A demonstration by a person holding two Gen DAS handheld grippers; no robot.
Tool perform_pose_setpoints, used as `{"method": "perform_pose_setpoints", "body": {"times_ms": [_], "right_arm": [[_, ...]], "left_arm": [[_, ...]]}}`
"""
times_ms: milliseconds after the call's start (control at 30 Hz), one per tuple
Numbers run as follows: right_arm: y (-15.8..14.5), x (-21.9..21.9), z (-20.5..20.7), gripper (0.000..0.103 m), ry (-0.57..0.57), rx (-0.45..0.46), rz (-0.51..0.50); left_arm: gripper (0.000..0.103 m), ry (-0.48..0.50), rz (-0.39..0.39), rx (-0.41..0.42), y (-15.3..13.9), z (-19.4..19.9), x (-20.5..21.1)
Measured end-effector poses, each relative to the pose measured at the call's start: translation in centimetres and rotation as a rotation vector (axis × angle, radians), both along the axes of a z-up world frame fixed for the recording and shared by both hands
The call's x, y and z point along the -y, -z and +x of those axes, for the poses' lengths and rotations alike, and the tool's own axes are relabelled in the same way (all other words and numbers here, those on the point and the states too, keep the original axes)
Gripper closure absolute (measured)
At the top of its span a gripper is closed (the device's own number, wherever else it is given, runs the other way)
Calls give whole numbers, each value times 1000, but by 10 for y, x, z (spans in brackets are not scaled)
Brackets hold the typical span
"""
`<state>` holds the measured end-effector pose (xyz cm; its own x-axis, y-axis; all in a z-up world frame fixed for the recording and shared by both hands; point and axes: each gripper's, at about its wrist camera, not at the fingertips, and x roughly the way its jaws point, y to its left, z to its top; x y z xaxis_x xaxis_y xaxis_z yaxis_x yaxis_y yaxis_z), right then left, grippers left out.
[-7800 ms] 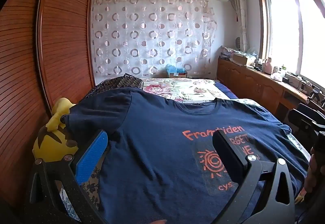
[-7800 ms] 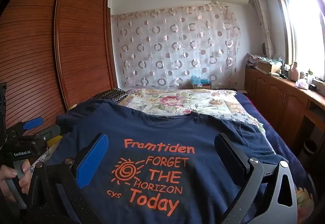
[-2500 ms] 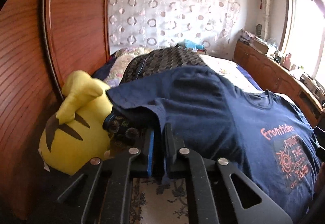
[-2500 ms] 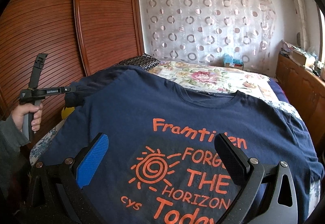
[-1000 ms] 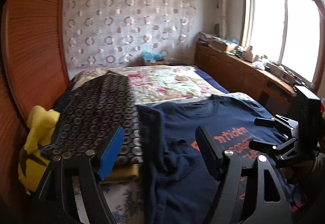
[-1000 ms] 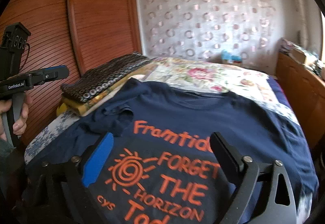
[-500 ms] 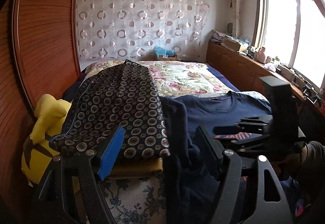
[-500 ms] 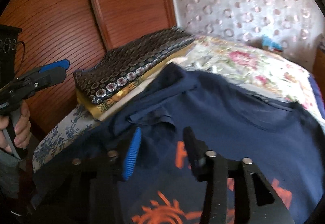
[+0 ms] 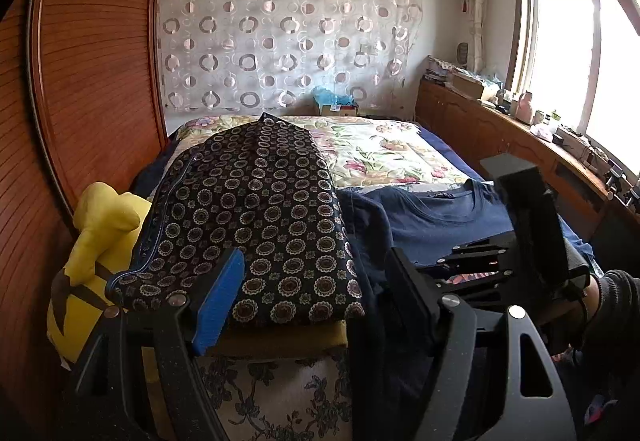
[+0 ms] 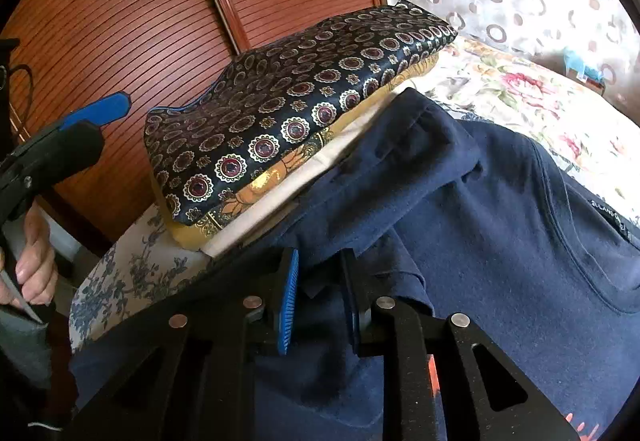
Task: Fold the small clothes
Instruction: 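Grasp the shirt side nearest the right gripper with the right gripper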
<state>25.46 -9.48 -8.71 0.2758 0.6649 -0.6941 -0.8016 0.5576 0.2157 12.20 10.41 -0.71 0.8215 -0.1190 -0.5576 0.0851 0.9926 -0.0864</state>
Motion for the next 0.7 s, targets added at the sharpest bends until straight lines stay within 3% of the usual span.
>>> {"method": "perform_pose_setpoints", "body": {"times_ms": [233,500,533,567,700], "right_arm": [[-6,15,-1,82,9,22,1],[-4,-7,-16,82,-20,53,-48],[-4,-9,-16,86,-25,56,-52],[-4,-9,-17,98,-32,57,-54],[-15,0,-16,99,-30,93,-42]], "left_arm": [[29,9,-7,-4,3,3,2],[29,17,-6,-11,3,3,5],[29,18,-7,-11,2,4,5],[29,19,-6,-11,1,4,6],[29,26,-2,-8,0,6,9]]}}
